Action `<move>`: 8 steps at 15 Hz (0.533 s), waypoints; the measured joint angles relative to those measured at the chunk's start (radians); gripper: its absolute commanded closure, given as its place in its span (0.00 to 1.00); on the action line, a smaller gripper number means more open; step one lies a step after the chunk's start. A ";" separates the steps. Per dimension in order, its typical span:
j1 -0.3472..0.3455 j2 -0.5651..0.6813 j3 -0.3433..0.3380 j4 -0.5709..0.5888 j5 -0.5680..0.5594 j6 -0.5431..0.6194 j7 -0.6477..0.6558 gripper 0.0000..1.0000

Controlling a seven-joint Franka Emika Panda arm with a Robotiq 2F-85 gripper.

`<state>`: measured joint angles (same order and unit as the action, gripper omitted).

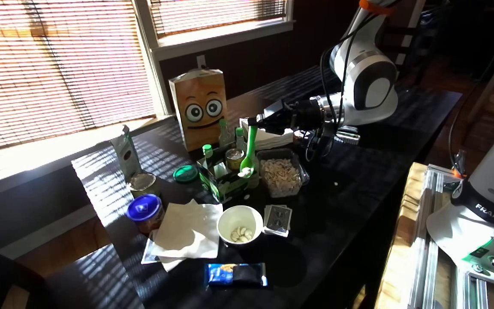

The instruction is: Use the spoon to transfer some contents from the right bowl to the left bowl

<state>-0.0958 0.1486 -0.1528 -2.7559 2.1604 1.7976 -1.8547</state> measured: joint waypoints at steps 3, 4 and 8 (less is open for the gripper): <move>0.016 0.001 0.014 0.000 0.036 0.038 -0.053 0.97; 0.022 0.002 0.018 0.000 0.039 0.053 -0.072 0.97; 0.049 0.002 0.042 0.000 0.040 0.113 -0.150 0.97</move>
<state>-0.0469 0.1502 -0.1111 -2.7558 2.2003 1.9106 -2.0048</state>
